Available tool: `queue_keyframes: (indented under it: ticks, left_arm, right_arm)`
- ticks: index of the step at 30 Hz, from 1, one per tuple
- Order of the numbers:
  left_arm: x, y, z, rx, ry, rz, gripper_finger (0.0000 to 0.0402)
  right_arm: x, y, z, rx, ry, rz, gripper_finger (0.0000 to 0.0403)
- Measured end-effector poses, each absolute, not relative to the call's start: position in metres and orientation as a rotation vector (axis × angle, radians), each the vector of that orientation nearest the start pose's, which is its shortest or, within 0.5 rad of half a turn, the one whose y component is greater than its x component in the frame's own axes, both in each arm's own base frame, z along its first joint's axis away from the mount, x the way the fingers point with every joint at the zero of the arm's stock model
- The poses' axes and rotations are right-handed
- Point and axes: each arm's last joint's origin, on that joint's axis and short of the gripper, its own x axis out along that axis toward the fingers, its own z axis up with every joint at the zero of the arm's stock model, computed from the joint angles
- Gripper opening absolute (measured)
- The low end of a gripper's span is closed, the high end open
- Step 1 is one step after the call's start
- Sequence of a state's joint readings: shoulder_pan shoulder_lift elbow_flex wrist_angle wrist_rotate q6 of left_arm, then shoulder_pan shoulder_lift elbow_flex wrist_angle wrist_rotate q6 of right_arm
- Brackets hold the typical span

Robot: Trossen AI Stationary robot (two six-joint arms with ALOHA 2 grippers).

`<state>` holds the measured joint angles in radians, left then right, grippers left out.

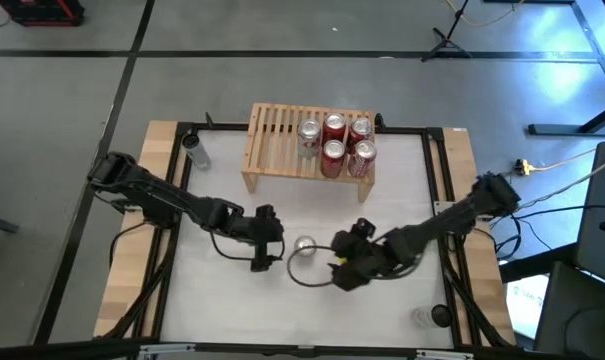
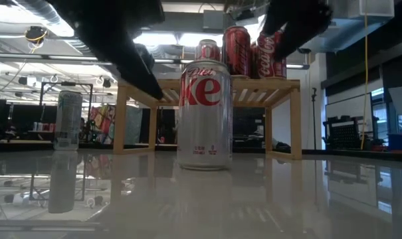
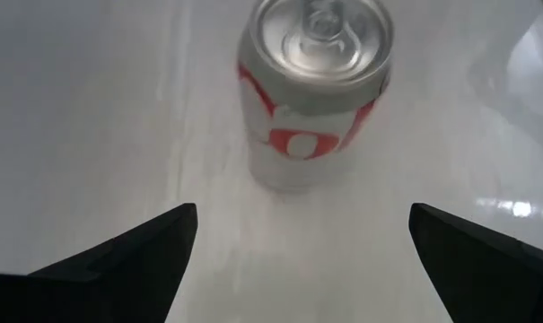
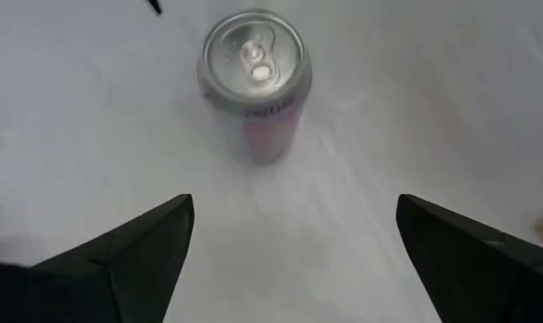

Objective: Place canned beverage on shelf
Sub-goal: Put the silver soda can on the shelf aligned with the other silver soda can

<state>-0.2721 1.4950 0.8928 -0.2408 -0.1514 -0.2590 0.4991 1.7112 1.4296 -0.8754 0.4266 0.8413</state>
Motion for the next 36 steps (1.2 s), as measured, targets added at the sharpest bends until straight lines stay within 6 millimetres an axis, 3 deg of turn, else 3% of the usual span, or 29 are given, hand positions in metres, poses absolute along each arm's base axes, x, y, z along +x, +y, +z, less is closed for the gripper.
queue_keyframes:
  ticks: [7, 14, 29, 36]
  left_arm:
    - [0.29, -0.073, 0.178, -0.112, 0.755, -0.063, 0.0396]
    - [0.305, -0.085, 0.166, -0.108, 0.692, -0.153, 0.0396]
    - [0.299, -0.108, 0.171, -0.098, 0.657, -0.239, 0.0396]
    - [0.284, -0.101, 0.204, -0.17, 0.622, -0.256, 0.0396]
  right_arm:
    - [0.345, 0.141, 0.232, 0.272, 1.008, -0.378, 0.0376]
    - [0.356, 0.13, 0.225, 0.289, 1.0, -0.389, 0.0376]
    - [0.346, 0.12, 0.228, 0.134, 1.089, -0.402, 0.0376]
    - [0.327, 0.121, 0.248, 0.142, 1.139, -0.355, 0.0376]
